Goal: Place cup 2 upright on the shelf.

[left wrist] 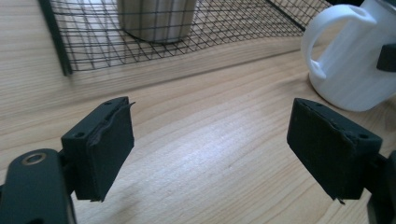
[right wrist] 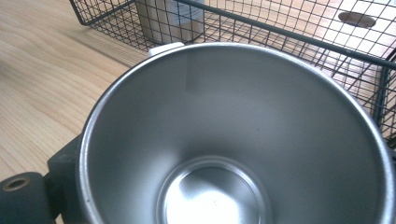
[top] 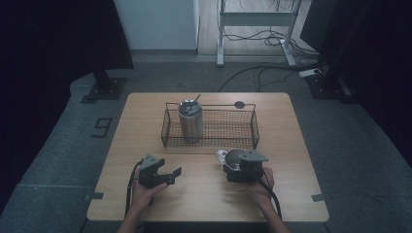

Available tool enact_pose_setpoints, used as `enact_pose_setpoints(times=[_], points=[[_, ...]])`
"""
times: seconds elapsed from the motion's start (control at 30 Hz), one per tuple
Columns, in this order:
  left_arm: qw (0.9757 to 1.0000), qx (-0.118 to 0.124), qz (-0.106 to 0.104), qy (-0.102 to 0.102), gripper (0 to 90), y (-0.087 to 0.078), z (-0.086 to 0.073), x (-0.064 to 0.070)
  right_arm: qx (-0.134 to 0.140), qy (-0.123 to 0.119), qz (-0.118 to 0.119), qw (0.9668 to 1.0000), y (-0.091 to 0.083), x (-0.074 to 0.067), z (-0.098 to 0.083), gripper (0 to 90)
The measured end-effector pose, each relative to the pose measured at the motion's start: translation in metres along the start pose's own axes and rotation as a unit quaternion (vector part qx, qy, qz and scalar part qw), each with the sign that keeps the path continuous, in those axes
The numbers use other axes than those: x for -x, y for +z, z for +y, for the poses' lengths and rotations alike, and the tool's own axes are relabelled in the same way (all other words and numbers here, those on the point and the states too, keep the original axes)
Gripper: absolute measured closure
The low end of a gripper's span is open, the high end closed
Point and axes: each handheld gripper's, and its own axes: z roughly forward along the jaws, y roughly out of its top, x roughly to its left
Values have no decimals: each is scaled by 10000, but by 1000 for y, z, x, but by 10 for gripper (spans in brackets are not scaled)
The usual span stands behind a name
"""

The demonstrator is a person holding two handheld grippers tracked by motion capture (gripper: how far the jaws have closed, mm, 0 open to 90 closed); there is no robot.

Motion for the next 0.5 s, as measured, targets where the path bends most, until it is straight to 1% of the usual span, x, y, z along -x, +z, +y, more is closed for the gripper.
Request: enact_pose_setpoints(times=[0.13,0.27,0.33,0.5], points=[[10000,-49,-21,57,150,3,-1,3,47,10,61,10000,-4,0,1,67],[9999,-83,-20,83,150,4,-2,5,116,-39,93,9999,-10,0,5,67],[9999,-98,-27,86,150,5,-3,6,97,-4,166,9998,-13,1,7,67],[9998,-139,-50,107,151,6,-3,7,131,3,205,9997,-19,2,12,67]])
